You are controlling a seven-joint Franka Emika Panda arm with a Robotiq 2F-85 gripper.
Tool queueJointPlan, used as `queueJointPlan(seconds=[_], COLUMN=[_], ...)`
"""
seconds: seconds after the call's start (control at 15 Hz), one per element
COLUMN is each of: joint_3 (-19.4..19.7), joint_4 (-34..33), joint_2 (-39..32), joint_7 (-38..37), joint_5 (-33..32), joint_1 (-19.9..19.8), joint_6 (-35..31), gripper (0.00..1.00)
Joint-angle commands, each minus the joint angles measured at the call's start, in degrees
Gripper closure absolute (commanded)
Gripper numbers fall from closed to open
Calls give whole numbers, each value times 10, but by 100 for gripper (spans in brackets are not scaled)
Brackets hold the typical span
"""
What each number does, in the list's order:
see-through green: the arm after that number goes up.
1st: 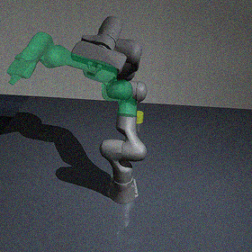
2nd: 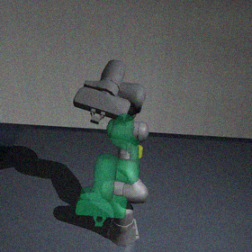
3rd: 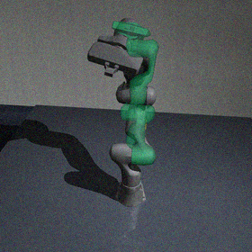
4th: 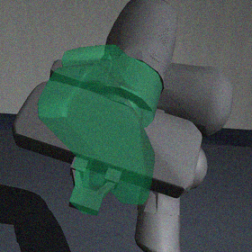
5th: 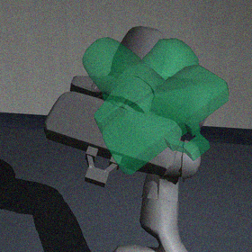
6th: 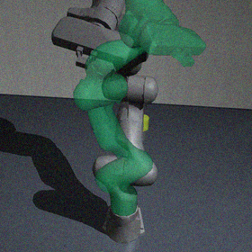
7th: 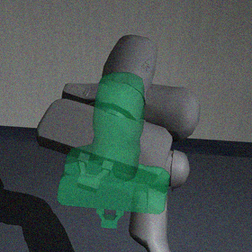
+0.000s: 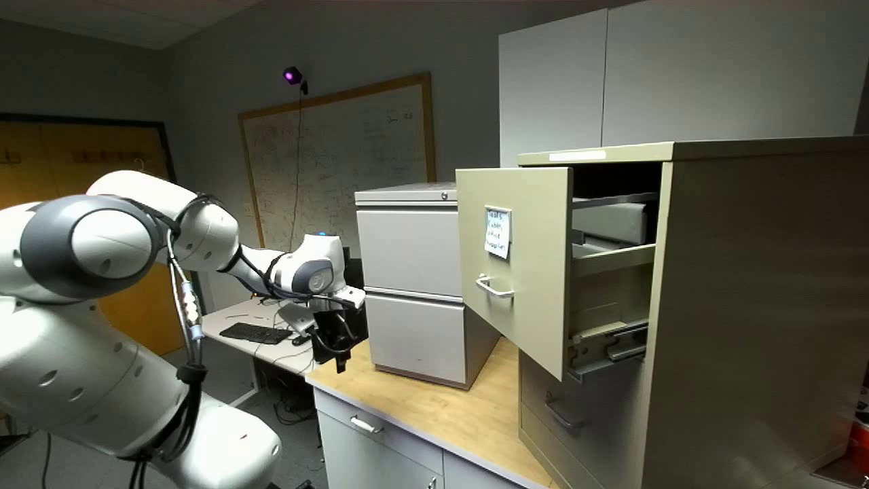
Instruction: Close the top drawer of the filing cabinet
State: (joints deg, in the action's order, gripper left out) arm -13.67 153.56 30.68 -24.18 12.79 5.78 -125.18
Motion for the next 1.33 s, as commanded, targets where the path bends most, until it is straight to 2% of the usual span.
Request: queueJointPlan(seconds=[0.0, 0.07, 0.13, 0.47, 0.8, 1.0, 1.27], joint_3=[-3, -6, -7, -12, 9, 22, 19], joint_4=[-2, 1, 3, 22, 46, 46, 32], joint_2=[18, 30, 39, 112, 205, 260, 312], joint_7=[-31, -47, -57, -138, -187, -201, -225], joint_5=[-27, -41, -53, -129, -176, -195, -225], joint_1=[-16, -27, -35, -99, -169, -214, -276], joint_6=[-12, -20, -26, -44, -37, -36, -52], gripper=[0, 25, 26, 65, 99, 100, 100])
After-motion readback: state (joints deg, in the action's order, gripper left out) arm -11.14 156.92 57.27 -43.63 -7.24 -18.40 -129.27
